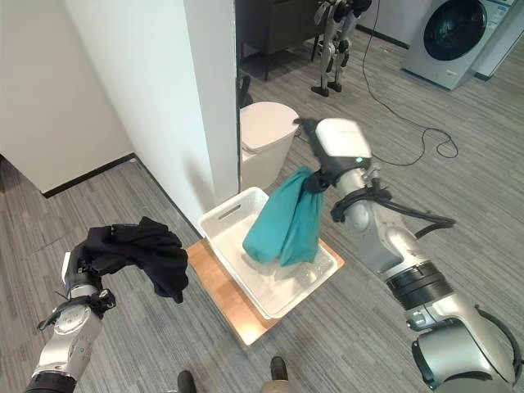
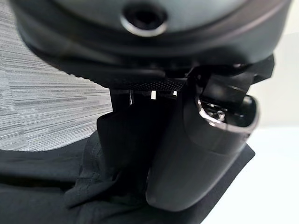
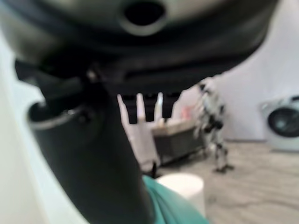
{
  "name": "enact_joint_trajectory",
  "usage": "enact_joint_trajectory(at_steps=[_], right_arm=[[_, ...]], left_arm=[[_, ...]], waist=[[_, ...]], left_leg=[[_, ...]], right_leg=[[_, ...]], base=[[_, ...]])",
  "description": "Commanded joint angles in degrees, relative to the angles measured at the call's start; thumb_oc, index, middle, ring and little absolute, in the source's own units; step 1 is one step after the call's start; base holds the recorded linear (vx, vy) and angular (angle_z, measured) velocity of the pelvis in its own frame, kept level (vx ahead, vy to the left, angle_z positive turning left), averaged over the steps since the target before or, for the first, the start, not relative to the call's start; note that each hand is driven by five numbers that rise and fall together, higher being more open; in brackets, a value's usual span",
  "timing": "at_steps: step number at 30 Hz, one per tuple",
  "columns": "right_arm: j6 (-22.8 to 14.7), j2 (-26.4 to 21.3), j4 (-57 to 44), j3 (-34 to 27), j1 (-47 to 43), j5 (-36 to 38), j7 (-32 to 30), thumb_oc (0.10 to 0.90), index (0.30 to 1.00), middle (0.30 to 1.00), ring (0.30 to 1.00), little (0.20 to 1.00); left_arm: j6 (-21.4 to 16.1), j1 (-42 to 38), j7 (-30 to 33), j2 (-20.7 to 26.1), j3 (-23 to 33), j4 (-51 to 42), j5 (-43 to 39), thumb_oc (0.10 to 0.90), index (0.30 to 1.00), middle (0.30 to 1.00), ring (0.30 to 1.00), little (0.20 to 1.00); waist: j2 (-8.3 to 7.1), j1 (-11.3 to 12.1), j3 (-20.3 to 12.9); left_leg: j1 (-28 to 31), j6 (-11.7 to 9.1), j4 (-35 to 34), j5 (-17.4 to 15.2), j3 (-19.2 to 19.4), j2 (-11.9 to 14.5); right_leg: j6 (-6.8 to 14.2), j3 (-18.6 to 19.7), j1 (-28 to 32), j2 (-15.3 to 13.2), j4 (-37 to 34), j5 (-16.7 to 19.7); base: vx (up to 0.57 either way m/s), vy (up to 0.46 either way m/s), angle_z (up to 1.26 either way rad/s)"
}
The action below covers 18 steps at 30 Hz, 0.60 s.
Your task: Pick up bed clothes into laundry basket.
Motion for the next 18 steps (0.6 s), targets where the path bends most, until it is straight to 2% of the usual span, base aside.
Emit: enact_joint_trajectory(at_steps=[1,5,7,8,11,12,13,15,18], right_arm=[[-2.7,2.2,1.1,1.0,-6.8,-0.4,0.3,0.8,0.9,0.9,0.9,0.9],[-2.9,3.7,5.8,5.0,-6.5,-0.9,3.7,0.8,0.9,0.9,0.9,0.9],[-2.6,7.1,14.5,8.8,-4.5,1.3,8.7,0.8,0.9,0.9,0.9,0.9],[-2.8,7.4,14.9,9.0,-4.7,1.4,8.6,0.8,0.9,0.9,0.9,0.9],[-3.6,11.2,20.4,12.2,-1.7,5.5,14.7,0.8,0.9,0.9,0.9,0.9],[-3.4,11.1,21.8,12.9,-2.3,6.5,15.2,0.8,0.9,0.9,0.9,0.9],[-3.6,13.0,27.0,15.3,-0.7,5.6,18.3,0.8,0.9,0.9,0.9,0.9],[-3.9,13.8,29.4,15.9,-0.7,5.8,18.4,0.8,0.9,0.9,0.9,0.9],[-3.7,16.5,36.6,18.0,-1.1,4.0,19.9,0.8,0.9,0.9,0.9,0.9]], left_arm=[[-6.6,-5.5,-1.1,6.1,-0.2,-8.0,1.9,0.4,0.3,0.3,0.3,0.3],[-6.4,-5.3,-1.5,5.6,-1.0,-7.8,2.4,0.4,0.3,0.3,0.3,0.3],[-6.2,-5.6,-3.0,5.3,-2.2,-7.4,2.6,0.4,0.3,0.3,0.3,0.3],[-6.3,-5.6,-3.0,5.4,-2.1,-7.3,2.5,0.4,0.3,0.3,0.3,0.3],[-6.5,-6.0,-5.2,4.8,-3.5,-7.3,2.9,0.4,0.3,0.3,0.3,0.3],[-6.8,-5.8,-5.7,5.0,-3.7,-7.5,2.8,0.4,0.3,0.3,0.3,0.3],[-7.3,-5.2,-7.3,4.3,-4.3,-7.8,2.3,0.4,0.3,0.3,0.3,0.3],[-7.6,-4.8,-8.0,3.8,-4.7,-8.0,1.8,0.4,0.3,0.3,0.3,0.3],[-8.2,-4.3,-9.2,3.3,-5.9,-9.1,1.6,0.4,0.3,0.3,0.3,0.3]], waist=[[-6.15,2.3,-4.4],[-6.53,2.9,-3.9],[-6.7,3.9,-3.3],[-6.74,3.8,-3.3],[-6.66,4.9,-2.1],[-6.66,5.1,-2.0],[-6.72,6.1,-1.2],[-6.77,6.4,-1.0],[-7.11,8.1,0.1]], left_leg=[[1.0,-3.2,0.0,-8.1,-1.1,1.5],[0.2,-3.4,0.0,-7.8,-1.5,1.6],[-0.3,-3.5,0.0,-7.5,-2.0,1.6],[-0.3,-3.5,0.0,-7.5,-2.1,1.6],[-0.9,-3.6,0.0,-7.1,-2.6,1.4],[-1.1,-3.6,0.0,-7.0,-2.8,1.4],[-1.6,-3.7,0.0,-6.8,-3.1,1.3],[-1.8,-3.7,0.0,-6.7,-3.2,1.3],[-3.0,-3.8,0.0,-6.2,-3.8,1.3]], right_leg=[[-2.1,-4.3,-0.3,0.1,0.2,-1.9],[-2.1,-5.1,-0.5,0.1,0.2,-2.0],[-2.3,-5.6,-0.5,0.1,0.2,-2.0],[-2.3,-5.6,-0.5,0.1,0.2,-2.0],[-2.4,-6.0,-0.7,0.1,0.2,-2.0],[-2.4,-6.2,-0.8,0.1,0.2,-2.0],[-2.4,-6.6,-1.0,0.0,0.2,-1.9],[-2.4,-6.7,-1.1,0.0,0.2,-1.9],[-2.5,-7.5,-1.7,0.1,0.2,-1.8]], base=[[-0.02,-0.037,0.12],[-0.01,-0.035,0.05],[-0.01,-0.029,0.06],[0.0,-0.009,0.1],[-0.02,-0.005,0.23],[-0.02,-0.006,0.07],[-0.02,-0.006,0.08],[-0.01,-0.006,0.13],[-0.02,-0.031,0.09]])
